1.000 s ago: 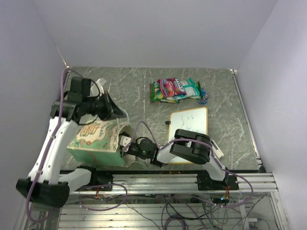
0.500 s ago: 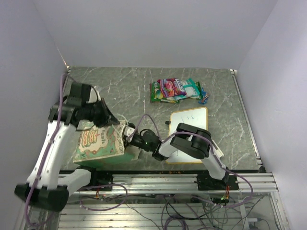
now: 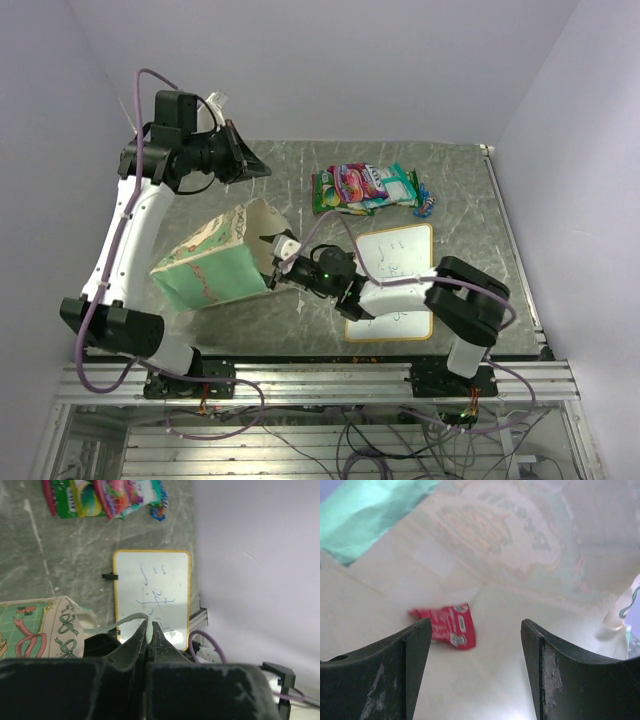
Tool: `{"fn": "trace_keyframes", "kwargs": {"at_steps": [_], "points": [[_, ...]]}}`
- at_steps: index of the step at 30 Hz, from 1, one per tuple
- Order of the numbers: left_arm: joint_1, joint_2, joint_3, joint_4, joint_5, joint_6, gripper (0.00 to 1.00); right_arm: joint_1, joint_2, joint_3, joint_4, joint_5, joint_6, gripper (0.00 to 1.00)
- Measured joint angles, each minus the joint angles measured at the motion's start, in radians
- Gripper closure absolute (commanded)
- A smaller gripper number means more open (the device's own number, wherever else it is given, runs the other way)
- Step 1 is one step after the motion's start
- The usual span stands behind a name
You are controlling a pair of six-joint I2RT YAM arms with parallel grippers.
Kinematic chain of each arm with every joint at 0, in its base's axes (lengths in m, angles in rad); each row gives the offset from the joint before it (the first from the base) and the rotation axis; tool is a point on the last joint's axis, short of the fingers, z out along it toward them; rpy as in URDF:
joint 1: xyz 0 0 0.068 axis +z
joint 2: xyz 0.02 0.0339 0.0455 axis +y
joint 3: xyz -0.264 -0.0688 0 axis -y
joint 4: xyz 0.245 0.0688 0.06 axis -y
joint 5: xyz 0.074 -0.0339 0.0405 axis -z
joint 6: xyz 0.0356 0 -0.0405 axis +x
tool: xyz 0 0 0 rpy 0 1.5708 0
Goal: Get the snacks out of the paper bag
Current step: Adjust the paper bag at the center of the board.
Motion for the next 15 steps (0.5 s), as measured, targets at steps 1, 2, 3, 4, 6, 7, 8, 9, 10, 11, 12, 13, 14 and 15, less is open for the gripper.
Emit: {"fn": "trace_keyframes", "kwargs": {"at_steps": [1,2,3,4,6,7,8,9,10,11,12,13,14,15], "points": [[-0.001,-0.018,-0.021,0.021,0.019,-0.01,0.93,0.0,-0.032,-0.006,-0.025,0.0,0.0,0.29],[-0.002,-0.041,-0.05,0.046,0.033,-0.02,0.93,0.0,-0.063,-0.013,-0.048,0.0,0.002,0.3],[-0.003,-0.077,-0.092,0.066,0.048,-0.03,0.93,0.0,-0.09,-0.02,-0.066,0.0,0.004,0.3],[-0.005,-0.113,-0.132,0.082,0.057,-0.039,0.93,0.001,-0.113,-0.027,-0.087,0.0,0.01,0.3],[-0.01,-0.196,-0.219,0.093,0.063,-0.048,0.93,0.006,-0.146,-0.042,-0.123,0.001,0.016,0.3],[-0.011,-0.252,-0.277,0.089,0.059,-0.05,0.93,0.01,-0.162,-0.052,-0.143,0.005,0.021,0.3],[-0.012,-0.293,-0.317,0.079,0.055,-0.051,0.93,0.014,-0.175,-0.065,-0.164,0.006,0.024,0.31],[-0.013,-0.354,-0.381,0.077,0.043,-0.054,0.93,0.018,-0.188,-0.079,-0.185,0.008,0.029,0.31],[-0.013,-0.405,-0.437,0.068,0.035,-0.058,0.93,0.023,-0.2,-0.092,-0.211,0.008,0.035,0.31],[-0.014,-0.454,-0.494,0.061,0.023,-0.065,0.93,0.026,-0.211,-0.104,-0.237,0.007,0.037,0.31],[-0.014,-0.493,-0.542,0.052,0.009,-0.071,0.93,0.029,-0.22,-0.113,-0.261,0.006,0.039,0.31],[-0.015,-0.534,-0.594,0.039,-0.01,-0.078,0.93,0.031,-0.233,-0.123,-0.286,0.003,0.039,0.31],[-0.015,-0.566,-0.634,0.019,-0.028,-0.085,0.93,0.032,-0.248,-0.133,-0.312,-0.001,0.039,0.31],[-0.015,-0.587,-0.661,0.003,-0.043,-0.09,0.93,0.034,-0.264,-0.14,-0.34,-0.008,0.039,0.31]]}}
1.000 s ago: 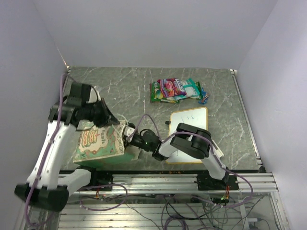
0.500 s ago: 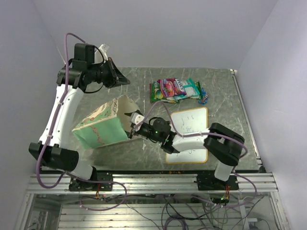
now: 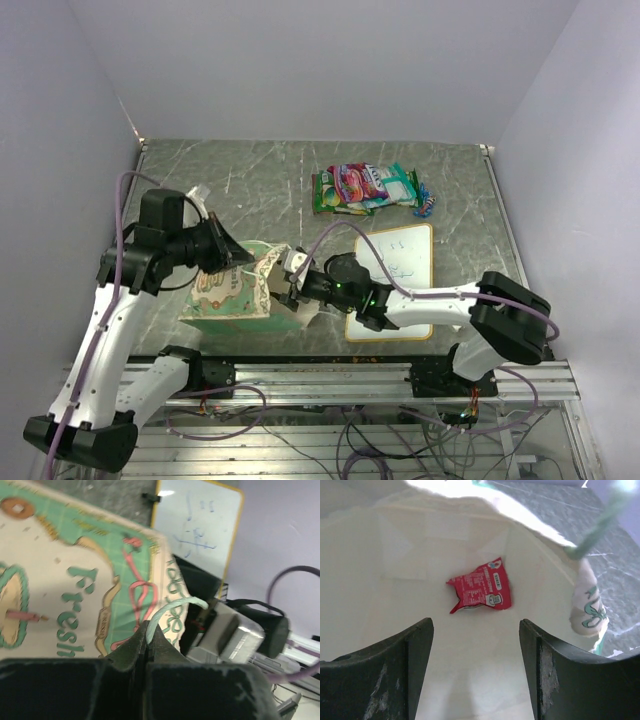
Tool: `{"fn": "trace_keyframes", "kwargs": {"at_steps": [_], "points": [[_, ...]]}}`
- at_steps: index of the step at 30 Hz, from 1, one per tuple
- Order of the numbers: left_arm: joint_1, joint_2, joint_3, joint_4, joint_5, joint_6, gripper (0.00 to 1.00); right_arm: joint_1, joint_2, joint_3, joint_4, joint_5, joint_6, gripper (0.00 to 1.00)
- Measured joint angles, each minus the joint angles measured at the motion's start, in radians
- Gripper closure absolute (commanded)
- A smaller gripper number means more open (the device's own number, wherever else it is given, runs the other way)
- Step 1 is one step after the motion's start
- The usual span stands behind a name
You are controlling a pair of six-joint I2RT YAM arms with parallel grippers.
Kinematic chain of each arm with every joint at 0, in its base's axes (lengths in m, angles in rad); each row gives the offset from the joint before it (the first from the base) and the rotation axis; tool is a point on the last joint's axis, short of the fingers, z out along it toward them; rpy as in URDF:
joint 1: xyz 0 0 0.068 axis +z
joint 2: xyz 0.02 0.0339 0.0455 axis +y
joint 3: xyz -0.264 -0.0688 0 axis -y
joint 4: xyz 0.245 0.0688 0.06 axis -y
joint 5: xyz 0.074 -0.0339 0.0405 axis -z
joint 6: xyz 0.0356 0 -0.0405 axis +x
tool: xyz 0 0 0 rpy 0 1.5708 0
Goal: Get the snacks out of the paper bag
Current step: Adjust the paper bag at the center of the board.
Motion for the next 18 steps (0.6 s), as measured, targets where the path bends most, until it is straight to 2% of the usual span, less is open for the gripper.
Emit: {"fn": "trace_keyframes", "kwargs": {"at_steps": [8,11,14,18], "points": [[0.0,-0.04,-0.012,-0.095,-0.108,0.005,0.93,0.005,-0.065,-0.004,-0.106,-0.134,0.004,0.42],[0.0,0.018,0.085,-0.12,-0.149,0.036,0.93,0.01,-0.055,-0.004,-0.089,-0.17,0.031,0.46],[0.0,0.087,0.225,-0.17,-0.271,0.071,0.93,0.021,-0.031,-0.004,-0.048,-0.195,0.065,0.46],[0.0,0.077,0.24,-0.224,-0.376,0.077,0.93,0.07,0.061,0.028,-0.008,-0.201,0.09,0.46]]}}
